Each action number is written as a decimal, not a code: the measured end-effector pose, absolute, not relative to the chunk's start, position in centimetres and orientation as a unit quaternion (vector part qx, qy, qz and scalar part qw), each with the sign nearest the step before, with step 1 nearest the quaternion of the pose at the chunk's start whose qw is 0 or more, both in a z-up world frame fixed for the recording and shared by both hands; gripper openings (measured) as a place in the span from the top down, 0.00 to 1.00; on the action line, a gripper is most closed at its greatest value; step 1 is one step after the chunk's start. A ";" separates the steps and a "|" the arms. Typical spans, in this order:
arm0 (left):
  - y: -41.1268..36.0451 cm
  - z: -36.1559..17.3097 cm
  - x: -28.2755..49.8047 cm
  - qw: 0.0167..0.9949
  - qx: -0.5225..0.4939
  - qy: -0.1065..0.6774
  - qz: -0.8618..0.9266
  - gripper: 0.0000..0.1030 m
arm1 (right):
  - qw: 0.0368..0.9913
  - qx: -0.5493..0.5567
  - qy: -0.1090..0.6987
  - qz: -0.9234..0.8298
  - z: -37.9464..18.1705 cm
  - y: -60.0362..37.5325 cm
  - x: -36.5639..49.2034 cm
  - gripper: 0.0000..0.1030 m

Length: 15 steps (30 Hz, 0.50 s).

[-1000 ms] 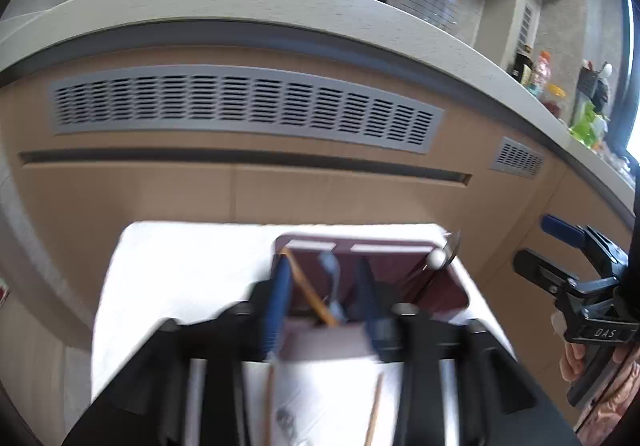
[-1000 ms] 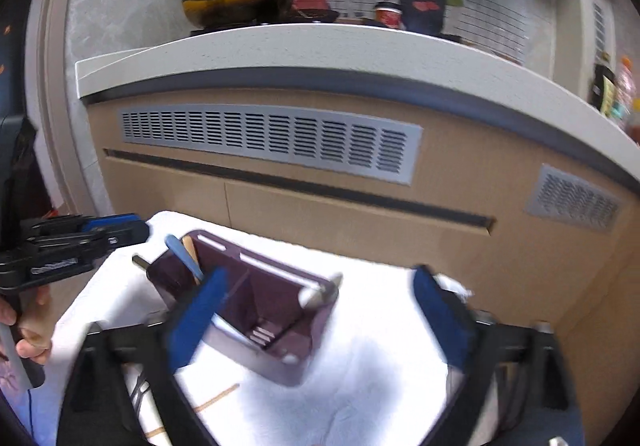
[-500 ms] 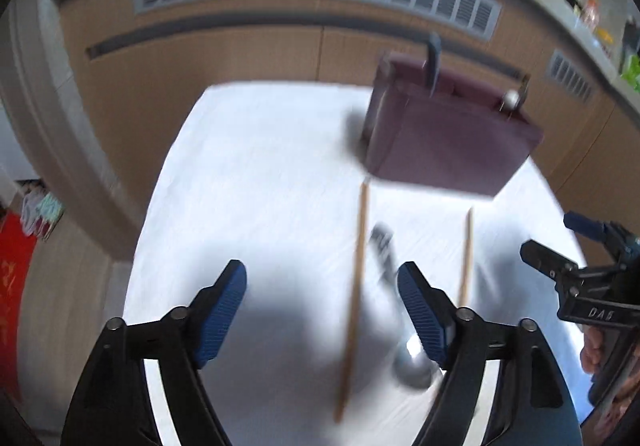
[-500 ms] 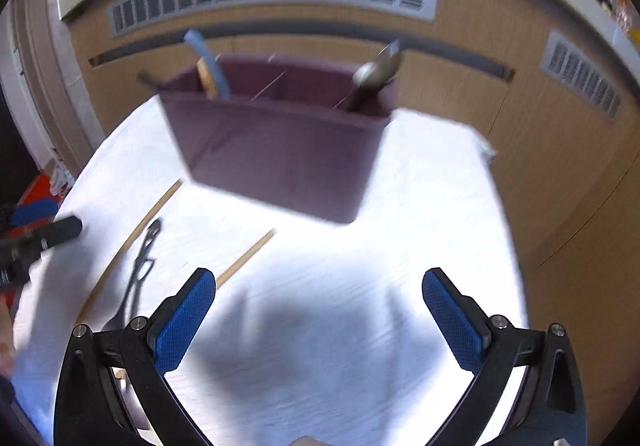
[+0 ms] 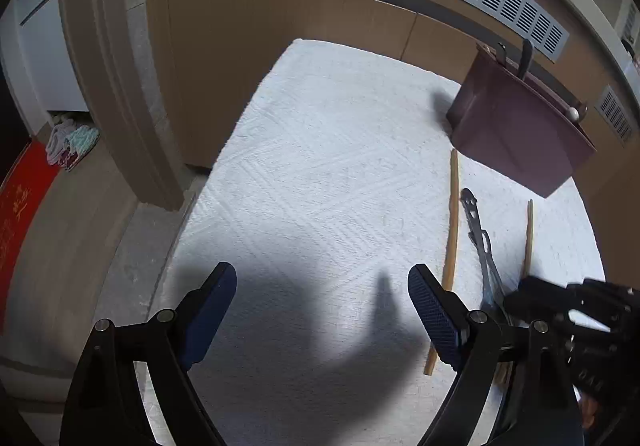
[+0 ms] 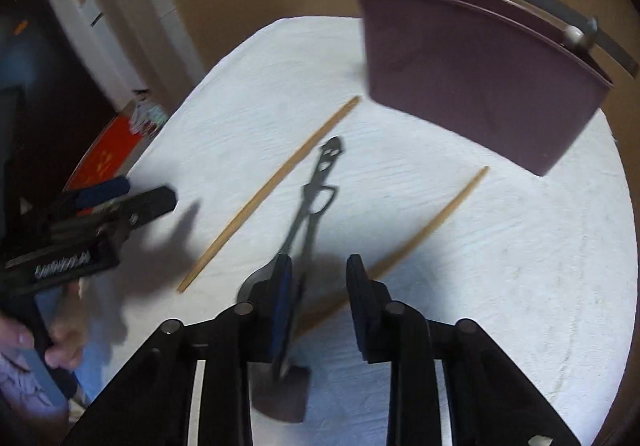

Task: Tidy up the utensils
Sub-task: 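Grasp the smiley-face steel spoon with the left tool while the right tool grasps the shovel-ended utensil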

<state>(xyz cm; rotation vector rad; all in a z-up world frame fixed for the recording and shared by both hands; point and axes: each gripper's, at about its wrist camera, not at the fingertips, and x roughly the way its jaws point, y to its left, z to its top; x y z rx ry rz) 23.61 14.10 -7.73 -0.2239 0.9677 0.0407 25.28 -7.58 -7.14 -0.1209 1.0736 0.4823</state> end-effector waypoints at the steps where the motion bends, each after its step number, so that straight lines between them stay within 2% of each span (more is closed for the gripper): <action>1: 14.1 -7.7 23.6 0.881 -0.110 0.461 0.018 0.15 | 0.830 -0.067 0.506 0.226 -7.2 -7.3 25.0 0.82; 5: 13.3 -7.1 23.3 0.891 -0.103 0.442 0.005 0.15 | 0.820 -0.070 0.518 0.232 -8.0 -7.3 24.8 0.84; 8: 12.1 -7.0 23.4 0.893 -0.079 0.444 -0.012 0.15 | 0.821 -0.084 0.515 0.233 -7.9 -7.6 24.6 0.93; 14: 9.8 -7.0 23.8 0.886 -0.061 0.456 -0.060 0.15 | 0.835 -0.072 0.512 0.189 -7.2 -11.5 25.3 0.93; 15: 9.4 -6.9 23.9 0.884 -0.063 0.458 -0.070 0.17 | 0.838 -0.064 0.512 0.177 -7.1 -12.6 25.5 0.93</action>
